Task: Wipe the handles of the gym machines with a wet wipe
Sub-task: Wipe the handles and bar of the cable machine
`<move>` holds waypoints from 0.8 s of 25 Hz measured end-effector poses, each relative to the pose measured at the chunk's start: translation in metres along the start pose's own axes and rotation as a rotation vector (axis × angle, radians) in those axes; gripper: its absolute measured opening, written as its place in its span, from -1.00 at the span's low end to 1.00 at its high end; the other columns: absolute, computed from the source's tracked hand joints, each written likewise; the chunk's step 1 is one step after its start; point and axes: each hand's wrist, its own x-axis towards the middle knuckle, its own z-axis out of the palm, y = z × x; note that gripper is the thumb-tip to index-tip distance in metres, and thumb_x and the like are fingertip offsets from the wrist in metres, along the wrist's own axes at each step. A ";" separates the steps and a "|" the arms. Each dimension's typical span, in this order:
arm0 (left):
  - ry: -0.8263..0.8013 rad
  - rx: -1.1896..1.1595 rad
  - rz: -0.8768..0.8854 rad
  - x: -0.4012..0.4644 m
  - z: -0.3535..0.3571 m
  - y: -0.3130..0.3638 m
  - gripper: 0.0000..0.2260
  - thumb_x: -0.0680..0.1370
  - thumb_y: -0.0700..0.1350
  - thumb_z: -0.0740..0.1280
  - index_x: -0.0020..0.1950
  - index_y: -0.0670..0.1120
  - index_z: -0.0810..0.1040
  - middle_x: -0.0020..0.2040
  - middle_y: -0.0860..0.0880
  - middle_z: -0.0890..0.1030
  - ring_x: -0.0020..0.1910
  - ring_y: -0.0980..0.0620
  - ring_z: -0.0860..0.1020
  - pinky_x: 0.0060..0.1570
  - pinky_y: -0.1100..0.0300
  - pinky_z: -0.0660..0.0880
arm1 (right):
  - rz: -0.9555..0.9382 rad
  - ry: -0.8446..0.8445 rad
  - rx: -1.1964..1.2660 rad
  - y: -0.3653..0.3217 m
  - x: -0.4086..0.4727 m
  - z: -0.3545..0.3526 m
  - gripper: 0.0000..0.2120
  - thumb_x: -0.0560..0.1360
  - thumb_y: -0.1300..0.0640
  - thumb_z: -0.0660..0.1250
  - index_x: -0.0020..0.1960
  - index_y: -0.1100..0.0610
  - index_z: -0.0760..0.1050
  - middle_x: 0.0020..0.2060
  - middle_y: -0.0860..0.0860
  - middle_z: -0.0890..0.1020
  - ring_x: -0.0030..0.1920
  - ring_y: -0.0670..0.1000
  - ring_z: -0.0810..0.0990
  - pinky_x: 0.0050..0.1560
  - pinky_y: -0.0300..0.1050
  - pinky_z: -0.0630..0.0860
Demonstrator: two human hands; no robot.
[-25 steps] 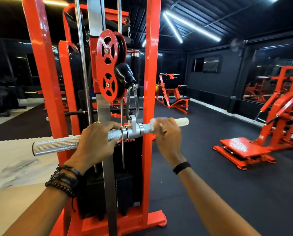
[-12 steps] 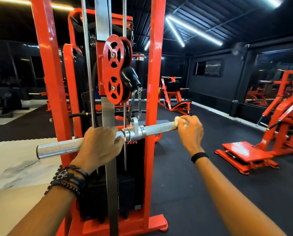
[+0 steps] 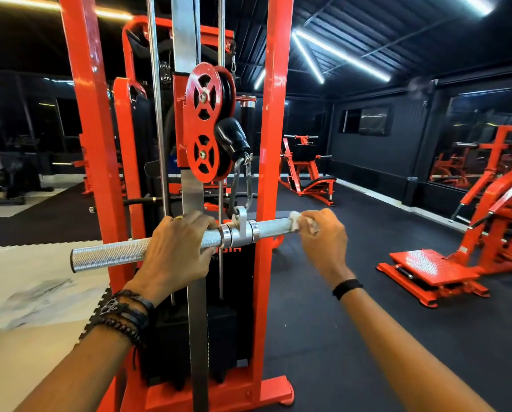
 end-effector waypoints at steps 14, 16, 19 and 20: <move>-0.137 0.134 -0.117 0.005 -0.008 0.007 -0.67 0.45 0.08 -0.03 -0.40 -0.03 0.34 -0.43 0.05 0.44 -0.41 -0.03 0.42 -0.17 0.04 0.27 | -0.172 -0.042 0.086 -0.049 -0.018 0.010 -0.90 0.55 0.03 0.36 -0.04 0.03 0.63 -0.15 -0.13 0.55 -0.21 -0.18 0.46 -0.29 -0.43 0.32; -0.116 0.105 -0.099 0.004 -0.010 0.005 -0.71 0.46 0.06 0.03 -0.43 -0.02 0.25 -0.49 0.07 0.33 -0.46 0.00 0.32 -0.18 0.06 0.23 | -0.071 -0.007 0.014 -0.019 -0.004 0.000 -0.91 0.53 0.04 0.36 -0.06 0.02 0.64 -0.15 -0.09 0.58 -0.18 -0.10 0.51 -0.25 -0.21 0.38; -0.121 0.111 -0.054 0.005 -0.003 -0.003 -0.74 0.47 0.08 0.14 -0.31 -0.04 0.44 -0.36 0.07 0.48 -0.31 -0.01 0.44 -0.13 0.05 0.27 | 0.174 0.042 -0.061 0.026 0.026 -0.022 -0.85 0.53 0.04 0.33 -0.05 0.06 0.66 -0.11 0.03 0.62 -0.09 0.10 0.58 -0.19 -0.11 0.35; -0.110 0.109 -0.039 0.005 -0.001 -0.006 -0.76 0.47 0.09 0.20 -0.20 -0.04 0.54 -0.26 0.06 0.55 -0.22 -0.03 0.49 -0.09 0.04 0.30 | 0.230 0.051 -0.077 0.034 0.032 -0.027 -0.83 0.53 0.05 0.32 -0.04 0.07 0.66 -0.10 0.06 0.62 -0.07 0.13 0.59 -0.17 -0.10 0.33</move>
